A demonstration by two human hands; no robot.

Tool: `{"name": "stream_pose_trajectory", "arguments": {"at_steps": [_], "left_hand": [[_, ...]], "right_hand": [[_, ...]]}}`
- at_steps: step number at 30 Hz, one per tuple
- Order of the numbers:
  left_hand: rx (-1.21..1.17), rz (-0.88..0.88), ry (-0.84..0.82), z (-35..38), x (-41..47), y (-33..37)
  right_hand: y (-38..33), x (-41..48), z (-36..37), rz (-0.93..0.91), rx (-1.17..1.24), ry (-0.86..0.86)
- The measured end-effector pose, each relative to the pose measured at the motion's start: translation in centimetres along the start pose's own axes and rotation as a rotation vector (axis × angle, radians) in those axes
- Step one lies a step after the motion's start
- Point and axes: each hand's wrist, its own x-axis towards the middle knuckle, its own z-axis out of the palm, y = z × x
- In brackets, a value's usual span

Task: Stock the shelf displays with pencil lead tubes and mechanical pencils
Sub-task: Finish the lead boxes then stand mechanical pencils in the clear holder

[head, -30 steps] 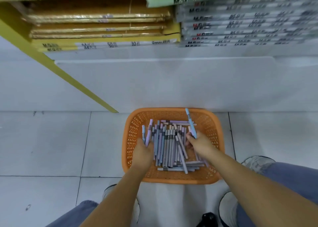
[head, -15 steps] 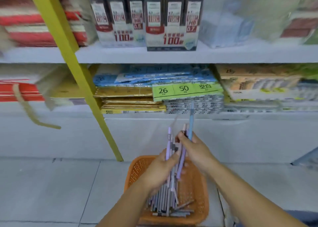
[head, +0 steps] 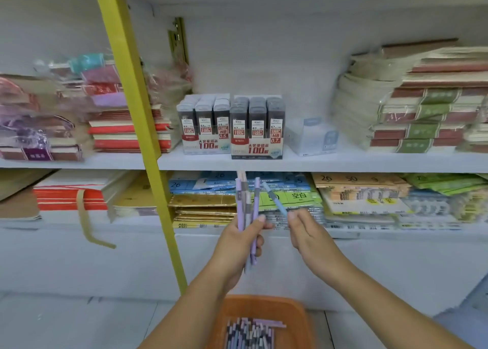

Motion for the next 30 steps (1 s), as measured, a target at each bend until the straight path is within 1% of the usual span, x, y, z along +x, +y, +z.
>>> {"name": "stream_pose_trajectory", "arguments": {"at_steps": [5,9,13,18,20,23,26,28,30], "left_hand": [[-0.111,0.071,0.050,1.6,1.6,3.5],[-0.069,0.095,0.041,2.0,2.7,4.3],[0.025,0.114,0.013,2.7,3.8,5.6],[0.012,0.158,-0.089,4.5,5.6,9.1],[0.035,0.190,-0.078,4.9,6.5,11.0],[0.054,0.272,0.008,4.9,8.2,14.4],[0.108,0.323,0.088,4.2,9.7,17.1],[0.100,0.338,0.086,3.8,10.3,18.1],[0.109,0.345,0.074,3.3,10.4,18.5]], "right_hand": [[-1.8,0.0,0.0,-0.081,0.041,-0.020],[-2.9,0.9,-1.1,-0.069,-0.038,-0.081],[-4.3,2.8,-3.6,-0.062,0.221,0.042],[-6.3,5.6,-7.6,-0.137,0.265,-0.028],[-7.7,7.3,-9.9,-0.194,0.287,0.014],[-10.5,11.1,-14.4,-0.343,0.316,0.179],[-13.3,16.1,-17.7,-0.449,0.234,0.313],[-14.0,19.3,-18.3,-0.461,0.150,0.342],[-13.8,21.9,-17.9,-0.447,0.043,0.336]]}}
